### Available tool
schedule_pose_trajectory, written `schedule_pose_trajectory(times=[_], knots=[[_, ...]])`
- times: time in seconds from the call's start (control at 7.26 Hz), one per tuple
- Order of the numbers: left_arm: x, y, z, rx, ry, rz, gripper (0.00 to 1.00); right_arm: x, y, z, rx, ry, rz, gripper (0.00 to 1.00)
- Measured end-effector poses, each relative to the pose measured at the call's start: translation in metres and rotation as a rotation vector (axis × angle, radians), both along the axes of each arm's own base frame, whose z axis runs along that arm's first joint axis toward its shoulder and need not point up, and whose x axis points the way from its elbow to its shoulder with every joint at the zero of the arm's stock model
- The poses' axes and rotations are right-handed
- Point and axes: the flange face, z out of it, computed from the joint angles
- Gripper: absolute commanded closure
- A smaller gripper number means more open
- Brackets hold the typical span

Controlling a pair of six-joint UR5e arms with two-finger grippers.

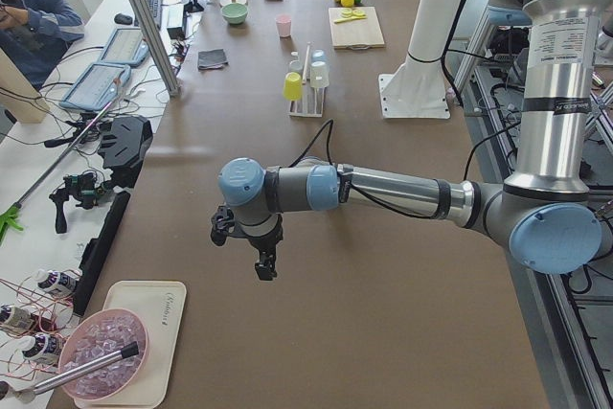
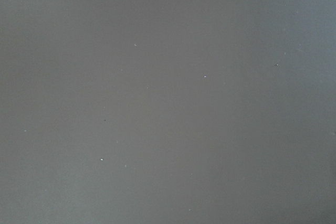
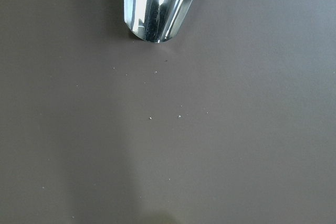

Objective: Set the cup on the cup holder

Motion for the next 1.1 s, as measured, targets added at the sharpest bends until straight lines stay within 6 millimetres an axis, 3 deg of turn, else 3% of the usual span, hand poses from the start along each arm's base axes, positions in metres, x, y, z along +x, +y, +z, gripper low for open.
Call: schedule_pose_trajectory(times=[0.28, 0.55, 0.83, 1.1], knots=[[0.033, -0.037, -0.026, -0.048, -0.019, 0.058, 0.02, 0.0, -0.003, -0.002, 0.016, -0.001, -0.012, 0.0], [0.073, -0.065, -0.035, -0.11, -0.039, 0.13, 0.02, 0.002, -0.01, -0.01, 0.036, -0.006, -0.009, 0.0], [0.117, -0.069, -0.035, -0.17, -0.059, 0.209, 0.02, 0.006, -0.029, -0.033, 0.078, -0.037, 0.008, 0.0], [0.161, -0.072, -0.047, -0.213, -0.081, 0.284, 0.02, 0.006, -0.069, -0.073, 0.132, -0.058, 0.017, 0.0]])
